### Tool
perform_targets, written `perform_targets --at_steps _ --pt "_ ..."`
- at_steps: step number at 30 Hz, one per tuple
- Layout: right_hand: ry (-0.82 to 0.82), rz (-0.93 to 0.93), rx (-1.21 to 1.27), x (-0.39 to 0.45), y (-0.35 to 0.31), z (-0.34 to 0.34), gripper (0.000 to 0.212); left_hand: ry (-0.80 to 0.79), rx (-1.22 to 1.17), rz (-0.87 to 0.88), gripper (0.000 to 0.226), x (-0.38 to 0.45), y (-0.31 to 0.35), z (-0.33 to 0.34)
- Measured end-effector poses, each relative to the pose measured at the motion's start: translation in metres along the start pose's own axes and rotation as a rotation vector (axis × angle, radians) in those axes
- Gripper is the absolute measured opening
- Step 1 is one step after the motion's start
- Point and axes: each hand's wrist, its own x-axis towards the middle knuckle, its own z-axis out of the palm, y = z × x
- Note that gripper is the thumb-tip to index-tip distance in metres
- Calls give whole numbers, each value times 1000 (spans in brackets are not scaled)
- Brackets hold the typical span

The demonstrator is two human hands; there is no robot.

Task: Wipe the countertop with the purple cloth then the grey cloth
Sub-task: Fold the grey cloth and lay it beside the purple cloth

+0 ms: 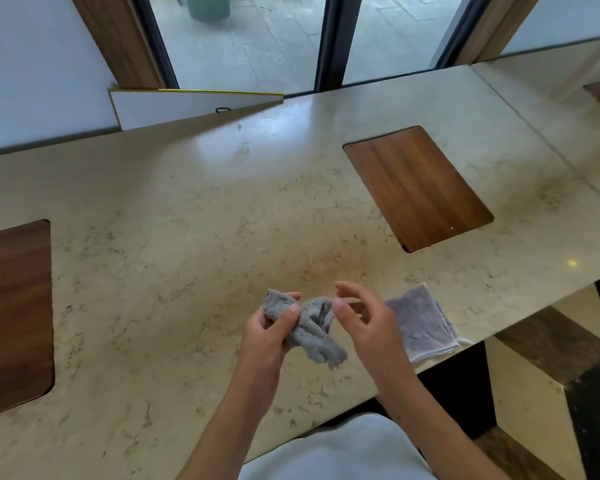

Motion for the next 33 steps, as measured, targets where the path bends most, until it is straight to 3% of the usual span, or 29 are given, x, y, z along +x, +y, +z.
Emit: perform_targets --at_steps 3,5,8,12,18,22,25,29,33 --pt "-203 256 314 14 9 -30 43 -21 -80 8 38 2 -6 29" --pt "-287 278 489 20 15 -54 36 -19 -100 13 39 6 -13 53" --pt "-252 306 638 35 23 -98 27 10 -45 19 39 13 -28 95" --pt "-212 312 607 62 36 -176 18 71 55 6 37 20 -55 158" --pt "-159 324 571 97 62 -277 22 169 -97 -124 44 24 -91 248" --pt "-268 338 433 108 84 -312 29 177 -204 -139 44 36 -116 285" --pt "-296 537 234 111 115 -322 33 271 -256 -268 19 47 -141 302" --pt "-190 854 375 107 161 -329 43 360 -196 -368 19 53 -176 316" --pt "-206 890 368 109 169 -336 27 366 -98 -361 8 62 -195 321"
